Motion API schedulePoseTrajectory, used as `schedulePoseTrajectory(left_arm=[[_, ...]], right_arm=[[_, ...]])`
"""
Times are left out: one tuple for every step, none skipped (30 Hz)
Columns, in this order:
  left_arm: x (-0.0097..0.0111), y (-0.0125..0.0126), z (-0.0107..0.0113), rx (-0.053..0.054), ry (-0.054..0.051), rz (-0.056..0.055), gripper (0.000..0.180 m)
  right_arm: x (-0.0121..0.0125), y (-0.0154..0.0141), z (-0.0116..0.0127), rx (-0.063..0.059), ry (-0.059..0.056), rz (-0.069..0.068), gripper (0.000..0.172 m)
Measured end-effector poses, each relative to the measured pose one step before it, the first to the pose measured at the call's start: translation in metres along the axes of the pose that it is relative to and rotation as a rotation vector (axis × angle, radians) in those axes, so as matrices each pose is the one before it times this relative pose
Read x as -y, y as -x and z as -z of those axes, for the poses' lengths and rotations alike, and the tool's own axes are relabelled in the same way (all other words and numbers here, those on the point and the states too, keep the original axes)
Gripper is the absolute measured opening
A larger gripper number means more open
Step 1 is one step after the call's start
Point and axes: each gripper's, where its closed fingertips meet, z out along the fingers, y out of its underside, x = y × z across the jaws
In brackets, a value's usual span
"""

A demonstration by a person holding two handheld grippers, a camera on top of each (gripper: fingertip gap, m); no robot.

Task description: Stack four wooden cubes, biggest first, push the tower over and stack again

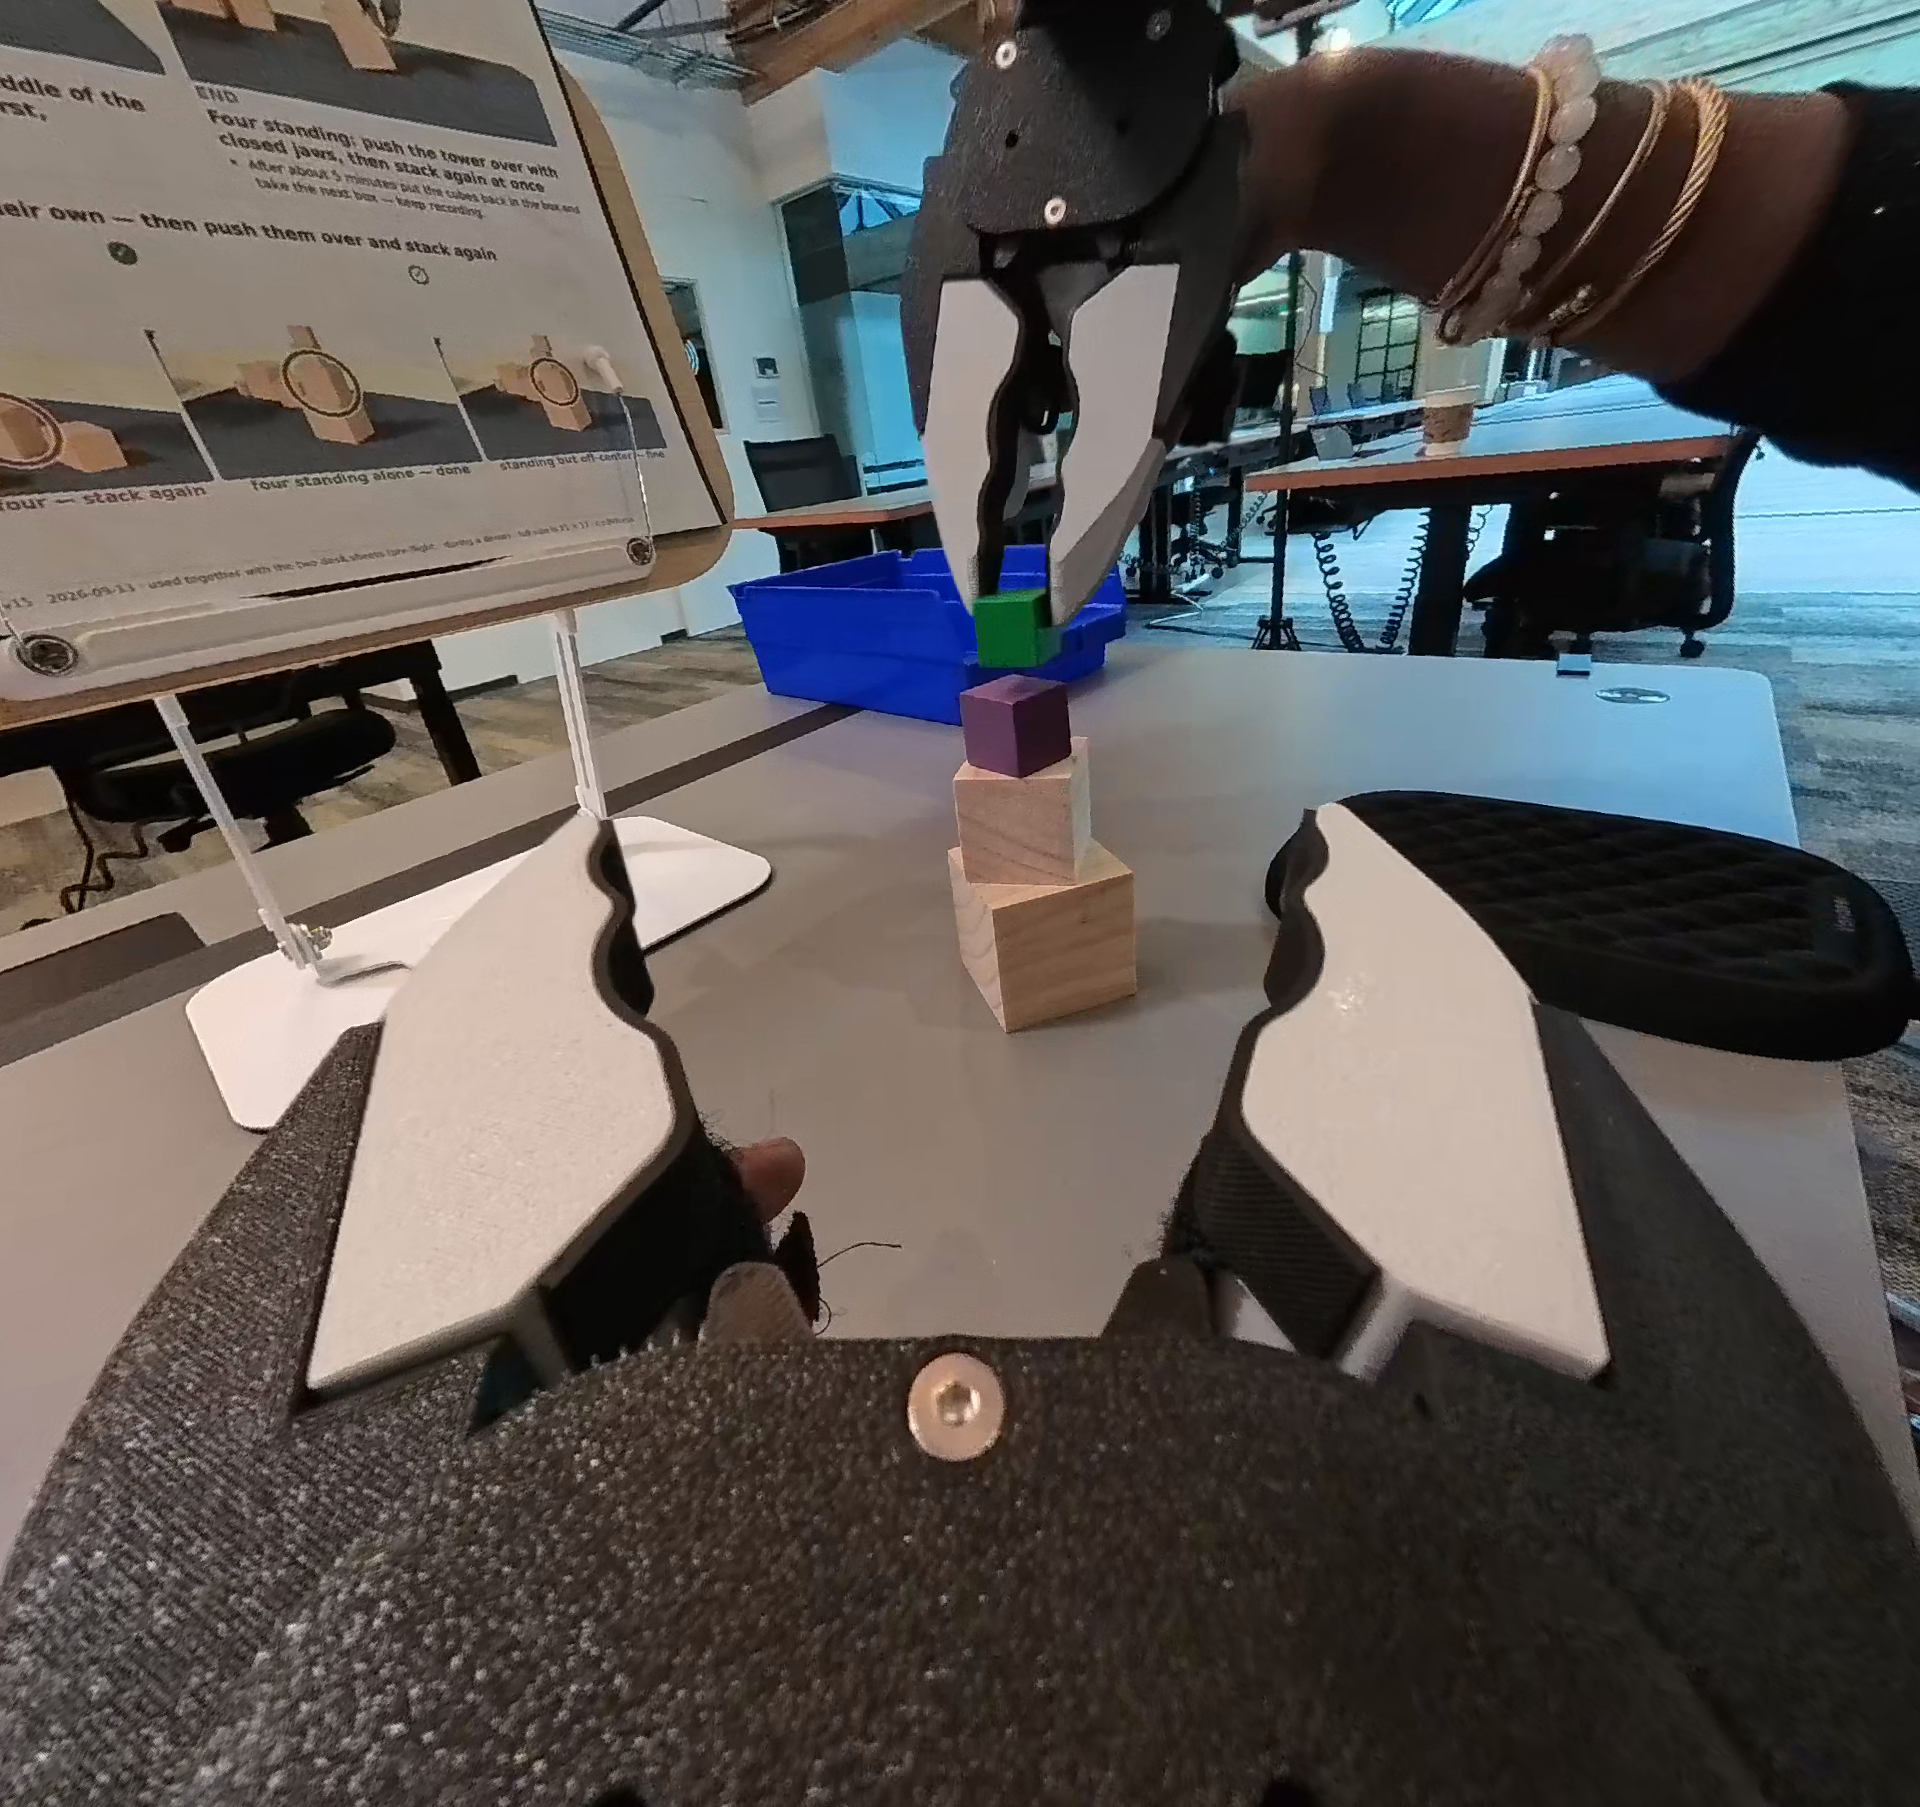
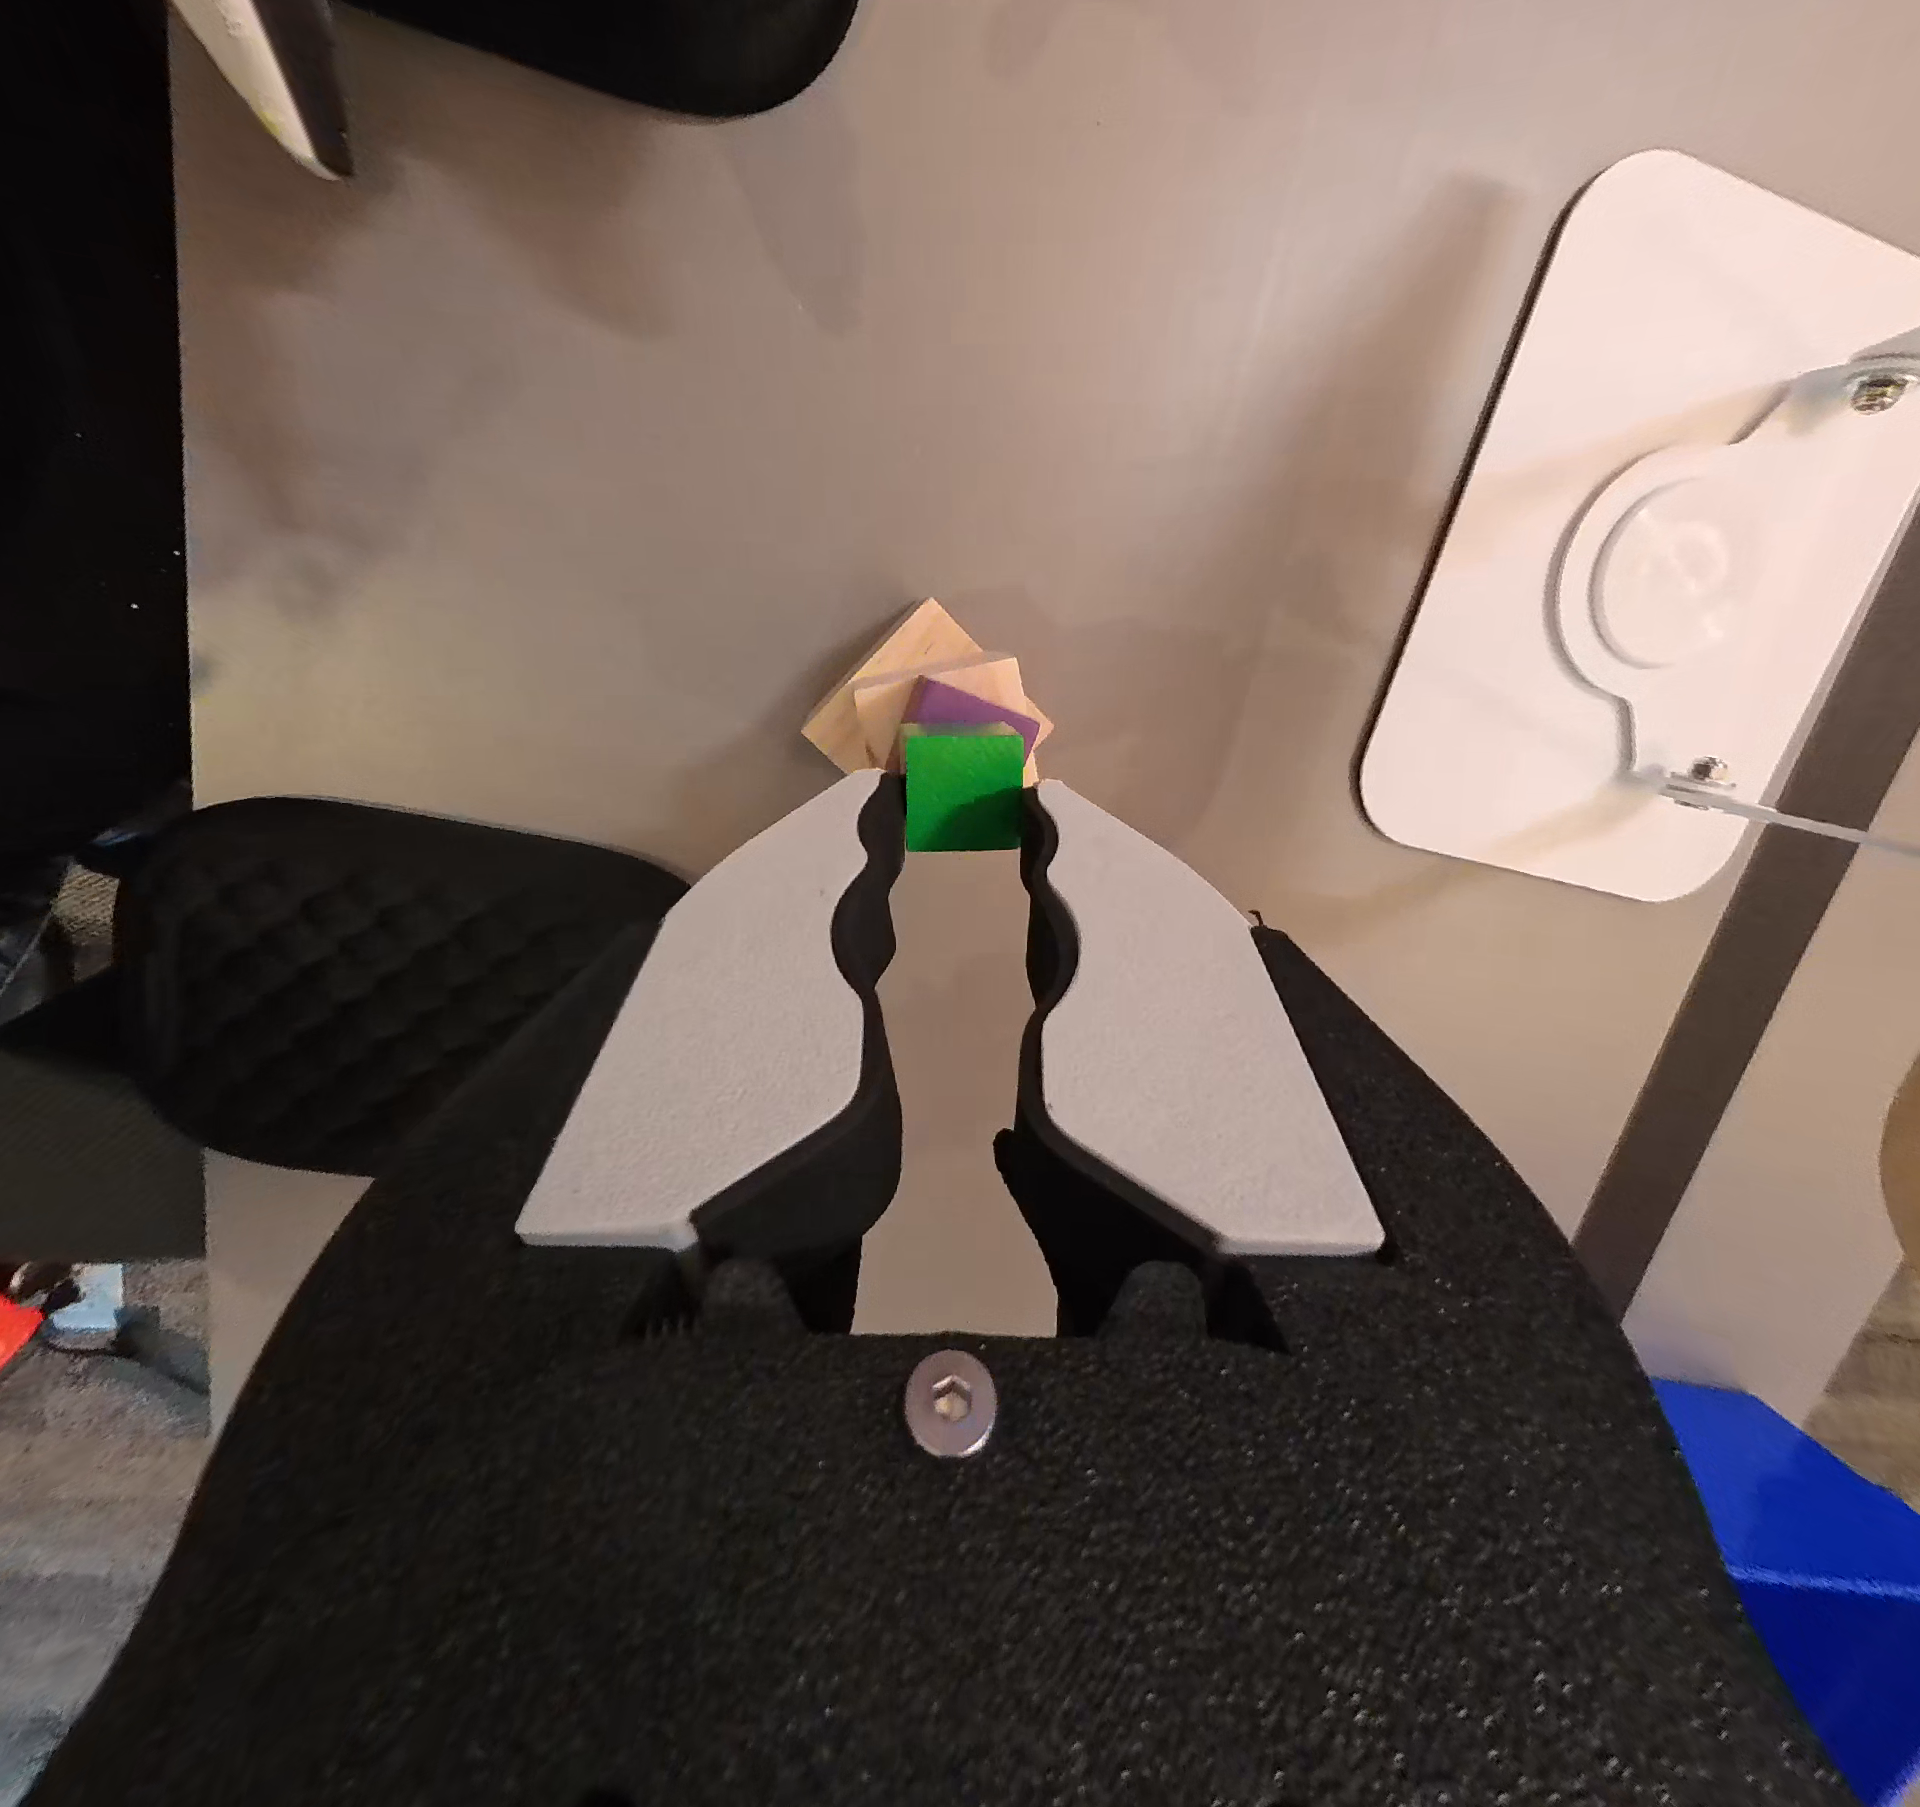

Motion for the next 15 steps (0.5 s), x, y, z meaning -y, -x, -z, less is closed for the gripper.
schedulePoseTrajectory(left_arm=[[-0.00018, 0.00003, -0.00013, -0.0008, 0.0010, 0.0011, 0.117], [-0.00016, 0.00002, -0.00007, -0.0005, 0.0009, 0.0008, 0.117], [0.00003, -0.00020, -0.00002, -0.0016, -0.0003, -0.0001, 0.117], [0.00009, -0.00010, 0.00003, -0.0005, -0.0006, -0.0005, 0.117], [-0.00003, 0.00003, 0.00005, 0.0005, -0.0004, -0.0007, 0.117], [0.00002, -0.00008, -0.00001, -0.0001, 0.0000, -0.0011, 0.117], [-0.00006, -0.00026, -0.00011, -0.0014, 0.0005, -0.0009, 0.117], [-0.00011, -0.00040, -0.00008, -0.0024, 0.0009, -0.0006, 0.117], [-0.00014, 0.00002, -0.00008, -0.0001, 0.0009, -0.0005, 0.117], [0.00001, -0.00004, 0.00000, 0.0005, 0.0001, -0.0006, 0.117], [0.00001, -0.00011, 0.00003, -0.0005, -0.0007, -0.0006, 0.116], [0.00011, 0.00006, 0.00009, 0.0003, -0.0007, -0.0003, 0.116], [0.00002, 0.00002, -0.00001, 0.0001, -0.0001, 0.0000, 0.116], [-0.00001, 0.00002, -0.00007, -0.0002, 0.0000, 0.0003, 0.116], [-0.00007, -0.00011, 0.00007, -0.0012, -0.0002, 0.0002, 0.115]], right_arm=[[-0.00007, -0.00067, -0.00098, -0.0019, 0.0032, 0.0016, 0.021], [-0.00036, -0.00057, -0.00089, 0.0006, 0.0041, 0.0011, 0.021], [-0.00005, -0.00028, -0.00078, 0.0033, 0.0012, -0.0006, 0.021], [0.00010, -0.00010, -0.00057, 0.0047, -0.0002, -0.0021, 0.020], [0.00030, -0.00001, -0.00055, 0.0040, -0.0024, -0.0014, 0.020], [0.00048, -0.00024, -0.00038, 0.0011, -0.0026, 0.0004, 0.020], [0.00000, -0.00073, -0.00031, -0.0038, 0.0005, 0.0015, 0.021], [-0.00047, -0.00043, -0.00028, -0.0017, 0.0036, 0.0015, 0.021], [-0.00063, 0.00032, -0.00032, 0.0033, 0.0039, 0.0007, 0.021], [-0.00028, 0.00054, -0.00021, 0.0035, 0.0001, 0.0001, 0.021], [0.00011, -0.00025, -0.00004, -0.0014, -0.0032, -0.0005, 0.021], [0.00042, -0.00068, -0.00010, -0.0035, -0.0049, -0.0003, 0.021], [0.00070, -0.00035, -0.00014, -0.0017, -0.0073, -0.0002, 0.021], [0.00049, -0.00018, -0.00022, -0.0003, -0.0054, 0.0000, 0.021], [-0.00017, -0.00024, -0.00027, -0.0013, -0.0003, 0.0006, 0.021]])
